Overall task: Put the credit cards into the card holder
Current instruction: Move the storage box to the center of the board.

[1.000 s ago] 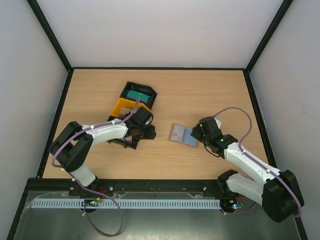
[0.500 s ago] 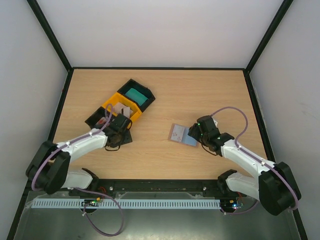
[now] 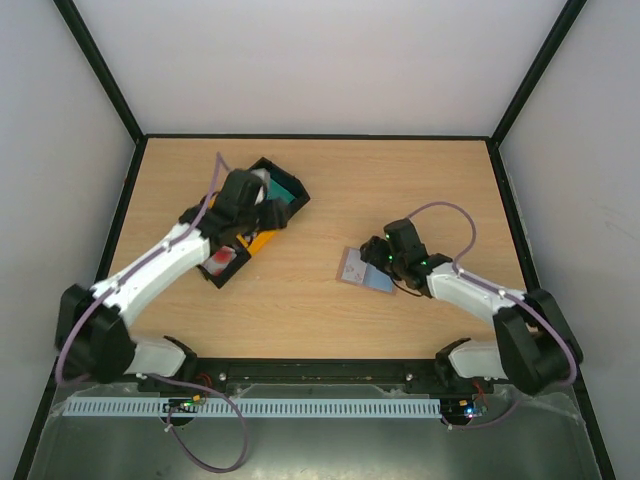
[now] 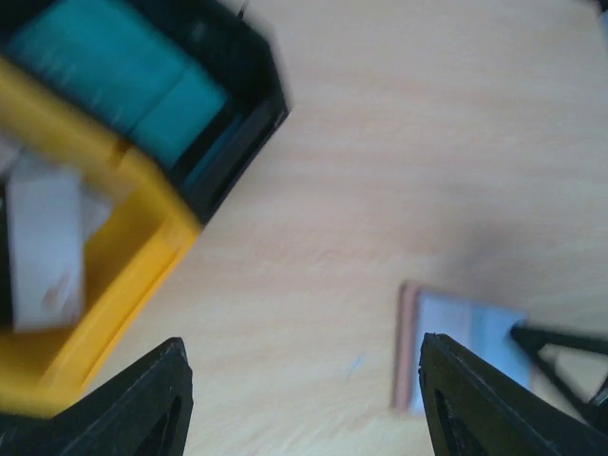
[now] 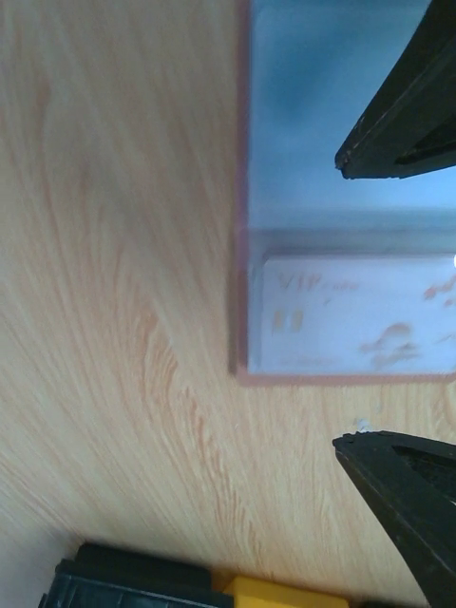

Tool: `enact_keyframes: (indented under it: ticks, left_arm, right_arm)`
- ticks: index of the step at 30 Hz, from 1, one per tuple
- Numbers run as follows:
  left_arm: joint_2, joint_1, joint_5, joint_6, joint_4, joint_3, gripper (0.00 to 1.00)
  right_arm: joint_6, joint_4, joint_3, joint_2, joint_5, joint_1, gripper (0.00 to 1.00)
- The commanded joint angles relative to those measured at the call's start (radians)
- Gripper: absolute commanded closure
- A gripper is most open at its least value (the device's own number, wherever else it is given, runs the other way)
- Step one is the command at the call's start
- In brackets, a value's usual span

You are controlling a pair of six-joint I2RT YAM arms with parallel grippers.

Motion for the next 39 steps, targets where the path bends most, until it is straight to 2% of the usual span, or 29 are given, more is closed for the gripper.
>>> enact_keyframes:
  ticks: [1, 4, 9, 16, 24, 30, 39]
  left_arm:
    - [0.289, 0.006, -0.04, 0.174, -0.074, 0.277, 0.38]
    - [0.478, 0.016, -0.116, 0.232, -0.118, 0.446, 0.55]
    - [0.694, 0.042, -0.129, 0.278, -0.142, 0.601, 0.73]
    - [0.851, 0.053, -0.203, 0.286, -0.251, 0.735, 0.72]
    - [0.884, 0.083, -0.327, 0.251, -0.364, 0.741, 0.7]
    - [0.853, 0.082, -0.291, 0.242, -0.378, 0.646, 0.71]
    - [0.719, 0.046, -0.11, 0.28, -0.35, 0.466, 0.73]
  right_arm:
    - [-0.046, 0.128, 0.104, 0.129, -0.054, 0.006, 0.29]
    - [-0.058, 0.153, 0.135, 0.194, -0.067, 0.006, 0.29]
    - [-0.076, 0.165, 0.146, 0.24, -0.078, 0.005, 0.29]
    - [-0.094, 0.176, 0.166, 0.288, -0.096, 0.006, 0.29]
    - [-0.108, 0.167, 0.186, 0.321, -0.096, 0.005, 0.29]
    - [-0.103, 0.164, 0.179, 0.32, -0.099, 0.006, 0.29]
    - [-0.085, 0.17, 0.147, 0.291, -0.088, 0.006, 0.29]
